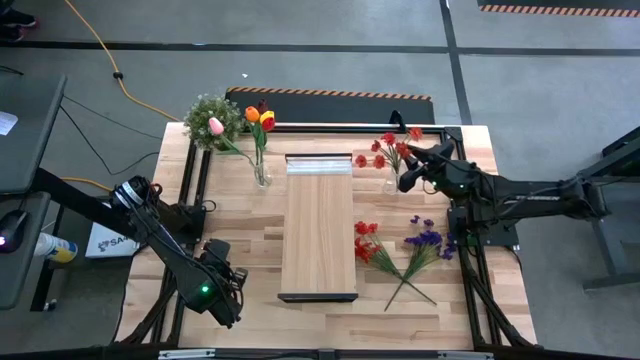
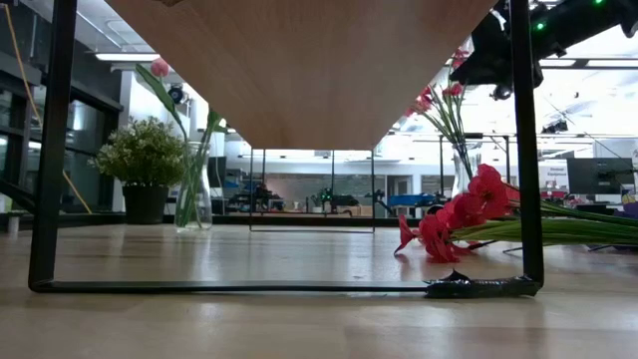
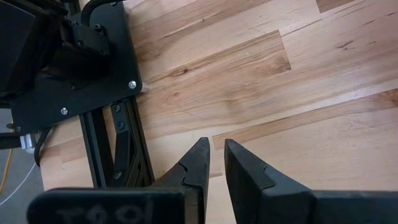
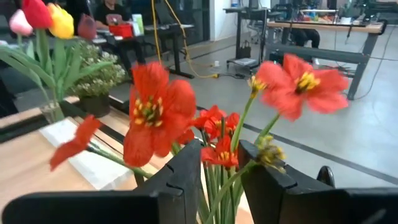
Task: Pick and place flowers into a vace then onto a shelf
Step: Put the right orange flowers into the right transparent vase
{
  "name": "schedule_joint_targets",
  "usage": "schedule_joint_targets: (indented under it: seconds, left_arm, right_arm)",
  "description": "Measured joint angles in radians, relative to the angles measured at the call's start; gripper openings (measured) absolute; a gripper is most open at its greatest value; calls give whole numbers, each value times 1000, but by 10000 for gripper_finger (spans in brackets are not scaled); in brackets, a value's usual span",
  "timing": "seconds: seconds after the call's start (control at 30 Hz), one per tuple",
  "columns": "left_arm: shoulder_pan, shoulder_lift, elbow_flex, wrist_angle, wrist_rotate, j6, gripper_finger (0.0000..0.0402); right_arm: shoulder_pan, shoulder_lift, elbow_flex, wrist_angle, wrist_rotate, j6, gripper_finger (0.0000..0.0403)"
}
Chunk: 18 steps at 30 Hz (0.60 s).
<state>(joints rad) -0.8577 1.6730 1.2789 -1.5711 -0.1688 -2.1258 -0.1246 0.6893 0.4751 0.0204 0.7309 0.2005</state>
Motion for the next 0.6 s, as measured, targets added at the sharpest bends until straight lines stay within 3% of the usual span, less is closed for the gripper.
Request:
schedule_joint_targets:
  seconds: [0.27,0.6]
  left_arm:
    - [0,0,0,0,0,0,85]
    - [0,0,0,0,0,0,85]
  right_arm:
    - [0,-60,0,0,-19,-53,99]
    - [0,-141,0,5,-121,-54,99]
